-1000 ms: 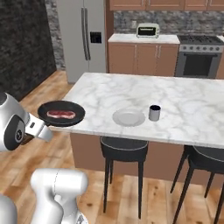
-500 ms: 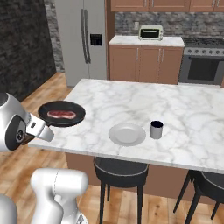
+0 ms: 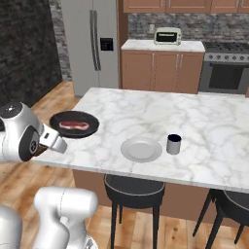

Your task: Pick up the pan with the steak in it and place it on the dining table. Then place the steak on the plate.

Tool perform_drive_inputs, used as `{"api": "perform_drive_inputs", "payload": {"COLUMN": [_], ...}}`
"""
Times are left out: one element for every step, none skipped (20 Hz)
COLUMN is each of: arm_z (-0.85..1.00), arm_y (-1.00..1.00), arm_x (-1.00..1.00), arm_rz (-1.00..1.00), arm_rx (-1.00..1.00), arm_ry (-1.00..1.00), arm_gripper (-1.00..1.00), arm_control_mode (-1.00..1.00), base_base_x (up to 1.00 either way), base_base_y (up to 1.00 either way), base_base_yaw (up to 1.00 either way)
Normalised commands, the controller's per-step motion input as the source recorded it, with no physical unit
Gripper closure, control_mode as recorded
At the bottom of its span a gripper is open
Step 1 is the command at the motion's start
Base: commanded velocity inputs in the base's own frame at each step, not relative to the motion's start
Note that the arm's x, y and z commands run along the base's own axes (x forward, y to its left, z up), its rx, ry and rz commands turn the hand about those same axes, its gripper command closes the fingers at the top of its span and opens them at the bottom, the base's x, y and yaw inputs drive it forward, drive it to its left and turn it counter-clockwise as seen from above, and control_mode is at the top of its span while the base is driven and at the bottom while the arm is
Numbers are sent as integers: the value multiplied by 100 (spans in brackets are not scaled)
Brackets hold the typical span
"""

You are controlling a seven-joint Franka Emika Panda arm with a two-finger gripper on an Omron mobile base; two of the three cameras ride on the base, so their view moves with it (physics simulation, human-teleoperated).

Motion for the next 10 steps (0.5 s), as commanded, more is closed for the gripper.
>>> {"api": "perform_drive_inputs", "payload": {"arm_z": [-35, -36, -38, -39, -39, -41, -42, -42, -44, -44], "arm_y": [0, 0, 0, 0, 0, 0, 0, 0, 0, 0], "arm_x": [74, 75, 76, 76, 74, 74, 73, 72, 70, 66], "arm_rz": [0, 0, 0, 0, 0, 0, 0, 0, 0, 0], "arm_rx": [0, 0, 0, 0, 0, 0, 0, 0, 0, 0], "arm_ry": [0, 0, 0, 0, 0, 0, 0, 0, 0, 0], "arm_gripper": [100, 100, 100, 100, 100, 100, 100, 100, 100, 100], "arm_control_mode": [-100, -100, -100, -100, -100, -100, -100, -100, -100, -100], "base_base_x": [0, 0, 0, 0, 0, 0, 0, 0, 0, 0], "base_base_y": [0, 0, 0, 0, 0, 0, 0, 0, 0, 0], "base_base_yaw": [0, 0, 0, 0, 0, 0, 0, 0, 0, 0]}}
